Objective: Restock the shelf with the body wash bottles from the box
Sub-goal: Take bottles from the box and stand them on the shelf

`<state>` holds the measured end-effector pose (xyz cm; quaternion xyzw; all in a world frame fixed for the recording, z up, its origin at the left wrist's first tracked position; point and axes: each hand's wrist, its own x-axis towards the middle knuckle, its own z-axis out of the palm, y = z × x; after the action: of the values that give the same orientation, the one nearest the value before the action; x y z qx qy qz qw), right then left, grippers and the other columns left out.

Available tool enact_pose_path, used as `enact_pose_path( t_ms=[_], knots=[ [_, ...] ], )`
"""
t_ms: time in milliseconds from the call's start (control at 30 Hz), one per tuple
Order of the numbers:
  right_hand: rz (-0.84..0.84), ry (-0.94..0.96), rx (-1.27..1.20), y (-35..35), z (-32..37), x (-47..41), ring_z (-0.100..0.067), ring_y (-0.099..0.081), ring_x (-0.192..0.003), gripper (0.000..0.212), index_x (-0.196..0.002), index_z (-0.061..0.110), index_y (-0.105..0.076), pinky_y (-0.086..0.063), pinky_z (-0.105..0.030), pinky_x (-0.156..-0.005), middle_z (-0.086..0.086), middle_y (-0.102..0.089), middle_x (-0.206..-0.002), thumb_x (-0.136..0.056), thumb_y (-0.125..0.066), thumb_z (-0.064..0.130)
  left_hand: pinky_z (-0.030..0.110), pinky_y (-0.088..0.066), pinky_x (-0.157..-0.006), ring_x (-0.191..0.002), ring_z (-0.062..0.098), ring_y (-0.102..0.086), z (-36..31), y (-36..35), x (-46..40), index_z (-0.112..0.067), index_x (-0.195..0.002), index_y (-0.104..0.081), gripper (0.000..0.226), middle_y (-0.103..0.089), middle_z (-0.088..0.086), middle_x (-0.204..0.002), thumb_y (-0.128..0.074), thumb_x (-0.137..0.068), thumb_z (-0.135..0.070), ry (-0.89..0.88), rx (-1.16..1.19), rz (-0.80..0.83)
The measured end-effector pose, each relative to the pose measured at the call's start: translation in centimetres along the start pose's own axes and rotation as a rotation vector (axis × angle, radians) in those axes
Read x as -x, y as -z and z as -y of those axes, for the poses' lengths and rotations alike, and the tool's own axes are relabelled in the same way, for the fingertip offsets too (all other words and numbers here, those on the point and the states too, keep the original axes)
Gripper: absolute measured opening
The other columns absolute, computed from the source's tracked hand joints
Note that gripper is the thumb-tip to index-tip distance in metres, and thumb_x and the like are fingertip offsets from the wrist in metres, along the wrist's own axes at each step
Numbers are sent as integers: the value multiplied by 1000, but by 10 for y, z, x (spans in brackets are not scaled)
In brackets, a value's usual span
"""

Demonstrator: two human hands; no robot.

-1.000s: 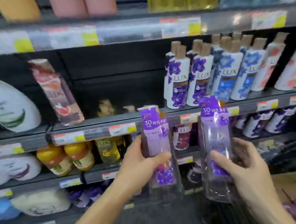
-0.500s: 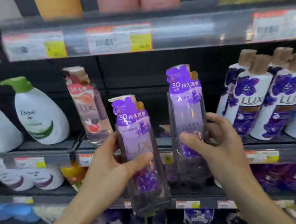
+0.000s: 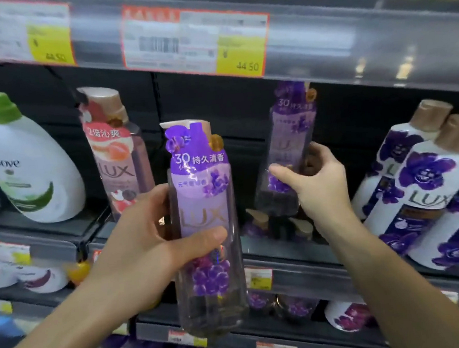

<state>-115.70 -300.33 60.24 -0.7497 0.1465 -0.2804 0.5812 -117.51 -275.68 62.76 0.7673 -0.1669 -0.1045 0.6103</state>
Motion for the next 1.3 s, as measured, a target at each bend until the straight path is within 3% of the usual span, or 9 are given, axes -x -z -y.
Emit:
enact_pose_path(
  t_ms=[133, 367, 533, 667, 800, 1000, 1167, 1233, 1300],
  knots=[
    [6, -3, 8, -12, -14, -33, -8, -63, -105, 61, -121, 29, -54, -53, -39, -94, 9, -67, -113, -69, -85, 19, 29, -54, -80, -90, 5, -74, 1, 4, -1, -29, -106, -69, 50, -78, -9, -99, -82, -58, -27, -12, 10, 18],
    [11, -55, -24, -24, -30, -59, -17, -63, -107, 52, -102, 38, -52, -51, -49, -95, 6, -66, -112, -69, -84, 15, 10, -54, -71, -89, 4, -73, 7, 9, -3, -28, -109, -67, 55, -78, -10, -99, -86, -58, -26, 5, 8, 46],
    [1, -70, -30, -24, -30, -61, -17, -60, -111, 52, -112, 29, -50, -50, -47, -97, 4, -63, -117, -73, -81, 14, 26, -56, -76, -92, 6, -74, 9, 13, -1, -30, -109, -68, 56, -78, -10, -100, -84, -55, -28, -21, -17, 56],
    [6, -92, 7, -24, -30, -64, -18, -58, -116, 53, -118, 26, -52, -47, -48, -100, 4, -62, -123, -74, -79, 16, 27, -56, -74, -91, 4, -74, 7, 10, 0, -42, -103, -69, 60, -78, -14, -100, -81, -44, -43, -60, -3, 38],
    [9, -97, 9, -22, -32, -69, -18, -58, -117, 60, -128, 22, -51, -47, -48, -101, 4, -62, -125, -75, -78, 17, 29, -59, -74, -92, 6, -74, 8, 9, 0, -41, -103, -69, 58, -78, -12, -101, -81, -46, -42, -80, 19, 56],
    [-16, -80, 46, -23, -36, -73, -19, -54, -122, 65, -132, 22, -47, -45, -45, -103, 2, -58, -130, -75, -79, 18, 13, -55, -76, -91, 7, -74, 13, 7, 1, -33, -103, -70, 55, -77, -7, -102, -87, -51, -29, -81, 5, 57],
    [18, -118, 99, -14, -26, -50, -17, -50, -126, 93, -145, 26, -31, -41, -47, -106, 6, -52, -139, -68, -83, 39, 17, -58, -77, -90, 8, -74, 8, 5, -3, -27, -106, -69, 55, -78, -7, -99, -85, -54, -22, -77, 8, 35],
    [72, -98, 280, 1, -20, -23, -12, -46, -126, 93, -148, 27, -27, -39, -34, -103, 11, -47, -139, -72, -76, 53, 25, -61, -76, -91, 11, -75, 5, 6, -8, -25, -107, -69, 56, -79, -4, -99, -86, -54, -22, -66, 8, 29],
    [136, -60, 494, 18, -18, 8, -15, -42, -132, 89, -149, 25, -25, -39, -34, -104, 4, -42, -147, -78, -65, 61, 29, -61, -76, -91, 12, -75, 1, 4, -15, -24, -106, -70, 58, -78, -2, -98, -89, -52, -17, -60, 0, 11]
  ],
)
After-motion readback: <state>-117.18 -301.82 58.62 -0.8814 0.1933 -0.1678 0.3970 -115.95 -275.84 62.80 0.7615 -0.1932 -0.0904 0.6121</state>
